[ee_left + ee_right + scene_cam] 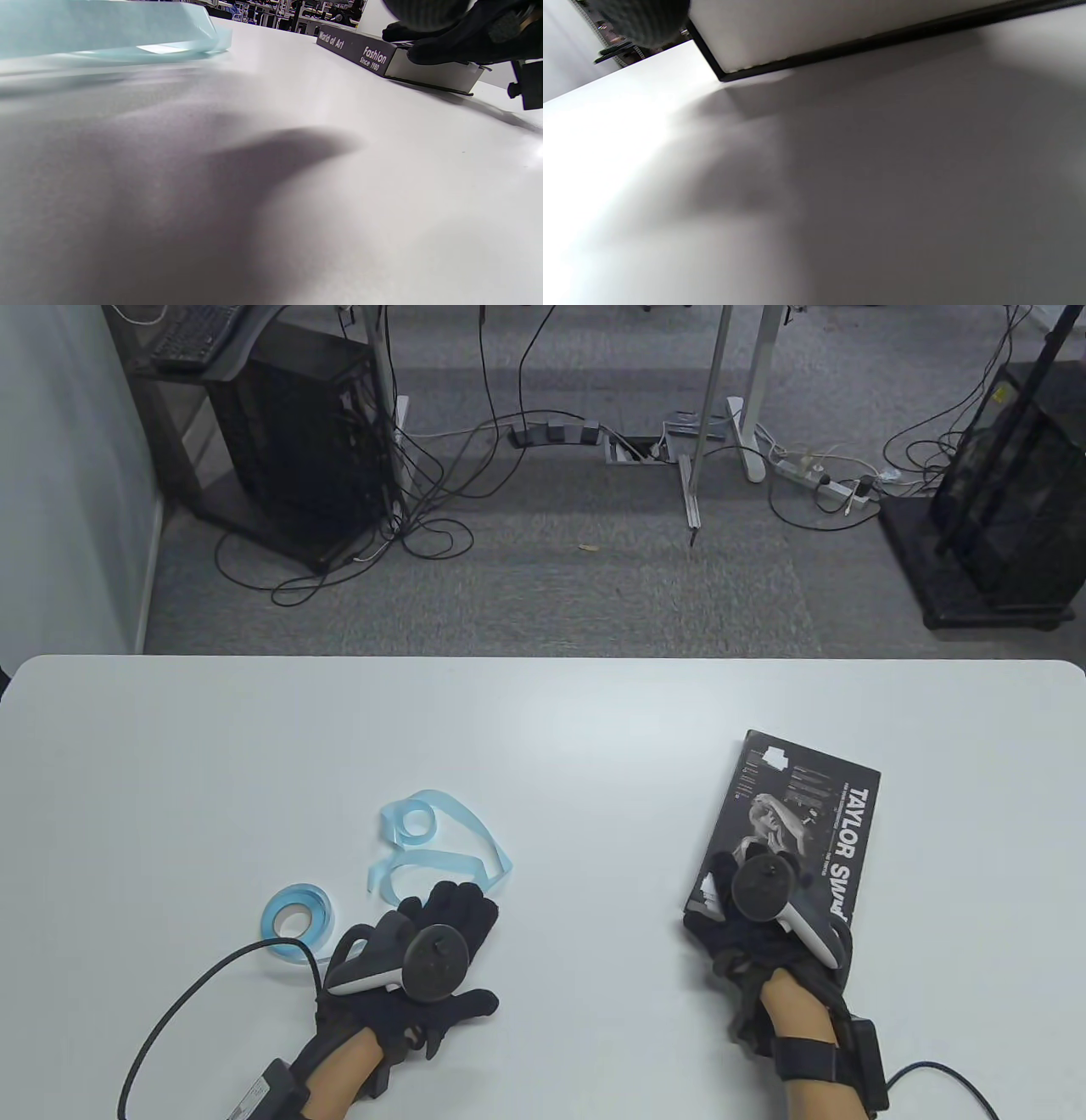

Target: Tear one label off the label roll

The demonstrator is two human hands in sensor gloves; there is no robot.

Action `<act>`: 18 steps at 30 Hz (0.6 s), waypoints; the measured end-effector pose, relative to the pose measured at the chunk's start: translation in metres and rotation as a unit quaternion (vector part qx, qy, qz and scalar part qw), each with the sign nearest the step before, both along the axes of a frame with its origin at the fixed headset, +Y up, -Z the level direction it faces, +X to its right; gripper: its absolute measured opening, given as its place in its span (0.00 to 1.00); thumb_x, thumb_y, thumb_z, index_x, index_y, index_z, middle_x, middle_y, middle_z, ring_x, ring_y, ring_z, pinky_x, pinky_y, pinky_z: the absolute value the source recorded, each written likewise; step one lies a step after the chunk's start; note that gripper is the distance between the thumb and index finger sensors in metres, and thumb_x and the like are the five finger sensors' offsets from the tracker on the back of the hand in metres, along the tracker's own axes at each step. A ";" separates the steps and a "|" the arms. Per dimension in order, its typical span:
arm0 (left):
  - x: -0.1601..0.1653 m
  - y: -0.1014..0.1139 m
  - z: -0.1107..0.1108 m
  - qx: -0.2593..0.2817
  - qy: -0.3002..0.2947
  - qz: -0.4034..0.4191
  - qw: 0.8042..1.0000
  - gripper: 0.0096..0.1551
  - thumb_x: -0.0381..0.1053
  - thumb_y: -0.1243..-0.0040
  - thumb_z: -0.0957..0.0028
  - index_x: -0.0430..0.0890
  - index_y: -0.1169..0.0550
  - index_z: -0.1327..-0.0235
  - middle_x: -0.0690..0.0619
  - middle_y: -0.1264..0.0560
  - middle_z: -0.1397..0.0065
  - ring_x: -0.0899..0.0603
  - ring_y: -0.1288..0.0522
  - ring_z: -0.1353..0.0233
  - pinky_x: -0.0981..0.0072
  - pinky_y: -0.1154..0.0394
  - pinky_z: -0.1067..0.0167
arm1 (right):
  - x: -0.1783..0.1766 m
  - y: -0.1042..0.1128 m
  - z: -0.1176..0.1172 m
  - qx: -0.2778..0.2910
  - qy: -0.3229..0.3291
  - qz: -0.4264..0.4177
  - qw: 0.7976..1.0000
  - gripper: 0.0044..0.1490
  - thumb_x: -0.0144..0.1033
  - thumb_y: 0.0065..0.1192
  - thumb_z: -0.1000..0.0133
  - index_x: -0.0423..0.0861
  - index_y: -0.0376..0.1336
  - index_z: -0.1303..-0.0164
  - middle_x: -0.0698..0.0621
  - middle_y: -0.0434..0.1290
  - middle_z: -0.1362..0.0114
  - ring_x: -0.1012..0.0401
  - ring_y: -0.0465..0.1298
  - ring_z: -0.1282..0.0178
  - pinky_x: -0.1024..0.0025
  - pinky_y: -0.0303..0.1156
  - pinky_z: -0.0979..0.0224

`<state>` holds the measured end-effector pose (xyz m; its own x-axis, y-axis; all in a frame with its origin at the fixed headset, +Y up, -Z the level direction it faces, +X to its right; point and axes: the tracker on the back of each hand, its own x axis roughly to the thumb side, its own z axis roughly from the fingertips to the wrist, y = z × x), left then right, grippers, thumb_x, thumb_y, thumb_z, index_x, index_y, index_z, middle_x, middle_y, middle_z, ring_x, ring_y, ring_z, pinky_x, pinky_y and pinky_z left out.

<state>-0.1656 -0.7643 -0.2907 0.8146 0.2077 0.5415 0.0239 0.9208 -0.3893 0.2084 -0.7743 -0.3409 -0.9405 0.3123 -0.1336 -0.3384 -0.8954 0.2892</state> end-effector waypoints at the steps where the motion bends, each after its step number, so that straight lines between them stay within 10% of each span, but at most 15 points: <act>1: 0.000 0.000 0.000 0.001 0.000 0.000 1.000 0.58 0.72 0.54 0.47 0.48 0.71 0.28 0.45 0.73 0.19 0.34 0.71 0.18 0.34 0.67 0.31 | -0.006 0.000 0.002 -0.001 0.013 0.002 1.000 0.52 0.65 0.57 0.51 0.62 0.37 0.24 0.48 0.28 0.18 0.43 0.26 0.18 0.27 0.22 0.30; 18: -0.004 0.004 0.000 0.009 0.001 0.000 1.000 0.58 0.72 0.54 0.47 0.48 0.71 0.28 0.45 0.73 0.19 0.34 0.71 0.18 0.34 0.67 0.31 | -0.106 0.004 0.039 -0.019 0.188 0.029 0.982 0.53 0.65 0.57 0.51 0.61 0.35 0.24 0.46 0.27 0.19 0.40 0.28 0.19 0.25 0.27 0.30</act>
<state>-0.1692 -0.7606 -0.2909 0.8158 0.1980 0.5434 0.0229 0.9278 -0.3725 0.1028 -0.7702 -0.3022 -0.9416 0.2587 0.2156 -0.1504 -0.8959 0.4181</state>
